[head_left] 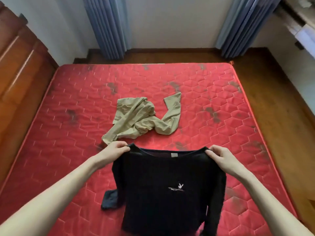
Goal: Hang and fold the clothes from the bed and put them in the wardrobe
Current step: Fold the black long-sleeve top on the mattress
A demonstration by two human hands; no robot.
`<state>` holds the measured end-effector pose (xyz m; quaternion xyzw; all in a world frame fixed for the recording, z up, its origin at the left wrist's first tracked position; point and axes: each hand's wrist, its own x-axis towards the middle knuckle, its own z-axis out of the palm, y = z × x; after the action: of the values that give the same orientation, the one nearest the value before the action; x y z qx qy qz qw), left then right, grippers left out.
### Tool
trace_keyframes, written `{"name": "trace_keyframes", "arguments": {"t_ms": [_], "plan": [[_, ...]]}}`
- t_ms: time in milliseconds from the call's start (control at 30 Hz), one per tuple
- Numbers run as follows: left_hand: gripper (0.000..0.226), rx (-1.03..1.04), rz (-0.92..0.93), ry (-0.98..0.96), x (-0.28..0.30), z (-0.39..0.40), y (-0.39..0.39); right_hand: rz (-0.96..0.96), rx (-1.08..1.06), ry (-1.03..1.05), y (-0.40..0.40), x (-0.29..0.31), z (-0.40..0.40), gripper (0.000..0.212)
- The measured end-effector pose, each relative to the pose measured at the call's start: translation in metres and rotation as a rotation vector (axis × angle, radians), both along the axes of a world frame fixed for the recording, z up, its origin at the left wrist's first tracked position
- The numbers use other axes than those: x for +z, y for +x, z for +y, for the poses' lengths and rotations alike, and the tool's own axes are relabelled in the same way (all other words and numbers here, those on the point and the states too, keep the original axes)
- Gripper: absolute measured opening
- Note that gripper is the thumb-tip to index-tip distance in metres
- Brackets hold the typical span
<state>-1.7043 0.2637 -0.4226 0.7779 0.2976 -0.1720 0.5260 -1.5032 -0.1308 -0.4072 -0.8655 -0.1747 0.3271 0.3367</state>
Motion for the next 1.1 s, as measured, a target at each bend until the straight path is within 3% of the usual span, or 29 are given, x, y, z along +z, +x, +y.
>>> {"name": "trace_keyframes", "arguments": {"t_ms": [67,233,467,633,800,1100], "plan": [[0.026,0.072,-0.025,0.065,-0.048,-0.003,0.016,-0.018,-0.023,-0.041,0.020,-0.050,0.011,0.023],[0.020,0.154,-0.084,0.235,-0.167,0.013,0.065,-0.153,-0.009,-0.070,0.079,-0.161,0.047,0.017],[0.020,0.061,-0.119,0.589,-0.299,0.052,0.148,-0.317,0.103,-0.255,0.164,-0.312,0.091,0.018],[0.023,0.018,-0.098,0.703,-0.373,0.074,0.198,-0.333,0.150,-0.318,0.209,-0.388,0.119,0.021],[0.022,-0.004,-0.088,0.739,-0.418,0.082,0.226,-0.365,0.140,-0.349,0.246,-0.440,0.141,0.026],[0.019,0.010,-0.105,0.742,-0.440,0.080,0.246,-0.308,0.080,-0.354,0.258,-0.479,0.164,0.024]]}}
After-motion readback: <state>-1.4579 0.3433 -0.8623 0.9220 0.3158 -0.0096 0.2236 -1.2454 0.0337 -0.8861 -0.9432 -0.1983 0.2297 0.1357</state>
